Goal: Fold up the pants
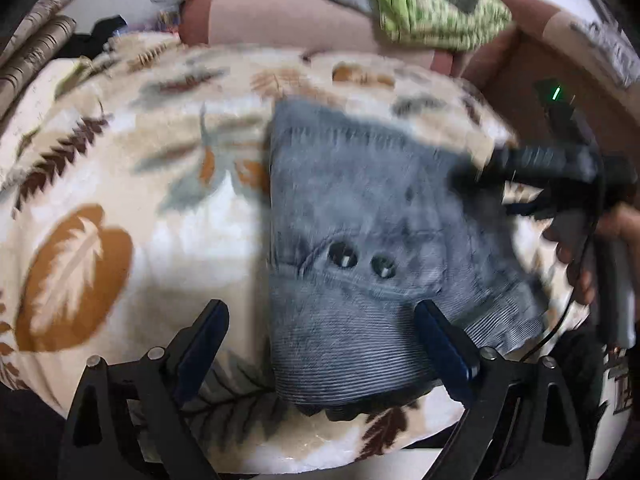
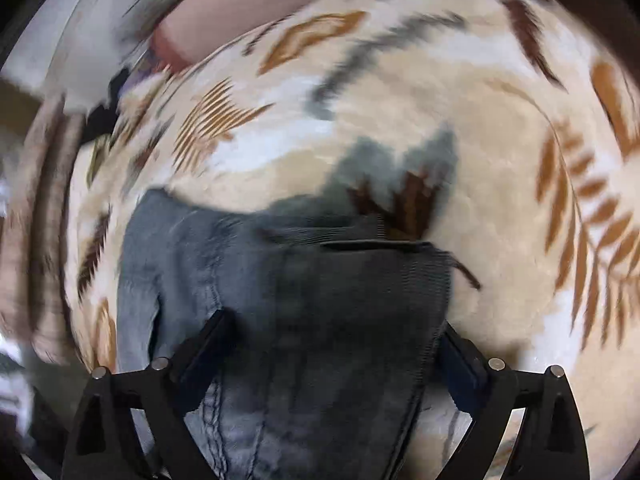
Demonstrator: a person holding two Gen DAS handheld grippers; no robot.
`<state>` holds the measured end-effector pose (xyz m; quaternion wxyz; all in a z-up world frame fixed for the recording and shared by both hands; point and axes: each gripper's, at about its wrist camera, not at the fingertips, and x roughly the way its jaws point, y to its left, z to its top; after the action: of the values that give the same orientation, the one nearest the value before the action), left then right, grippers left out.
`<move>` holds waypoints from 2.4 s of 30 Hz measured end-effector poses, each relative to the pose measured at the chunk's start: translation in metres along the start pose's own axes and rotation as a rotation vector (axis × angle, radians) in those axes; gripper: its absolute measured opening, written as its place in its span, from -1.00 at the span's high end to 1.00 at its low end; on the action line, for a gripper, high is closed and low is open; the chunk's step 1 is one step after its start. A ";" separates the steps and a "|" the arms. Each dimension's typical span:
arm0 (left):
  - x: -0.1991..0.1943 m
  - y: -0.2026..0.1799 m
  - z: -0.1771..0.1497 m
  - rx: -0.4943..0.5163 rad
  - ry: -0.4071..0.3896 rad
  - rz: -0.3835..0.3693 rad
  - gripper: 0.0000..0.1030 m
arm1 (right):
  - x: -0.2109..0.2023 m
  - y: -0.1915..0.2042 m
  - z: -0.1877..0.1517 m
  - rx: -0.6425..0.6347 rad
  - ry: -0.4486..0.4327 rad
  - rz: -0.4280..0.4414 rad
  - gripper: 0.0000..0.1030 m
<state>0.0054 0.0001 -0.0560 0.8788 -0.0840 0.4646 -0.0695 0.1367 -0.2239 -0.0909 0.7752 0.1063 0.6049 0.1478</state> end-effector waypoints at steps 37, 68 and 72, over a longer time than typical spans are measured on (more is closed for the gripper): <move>0.027 0.008 -0.016 -0.017 -0.019 0.007 -0.89 | 0.061 0.210 0.096 -0.648 0.302 -0.247 0.66; -0.016 0.046 0.000 -0.240 0.026 0.013 -0.94 | -0.071 -0.021 -0.095 0.194 -0.048 0.603 -0.57; -0.017 0.037 -0.001 -0.232 0.058 0.010 -0.94 | -0.044 -0.027 -0.130 0.213 -0.013 0.635 -0.72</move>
<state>-0.0030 0.0400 -0.0506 0.8497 -0.1807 0.4951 -0.0133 0.0034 -0.2668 -0.0925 0.6789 0.3709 0.5484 0.3173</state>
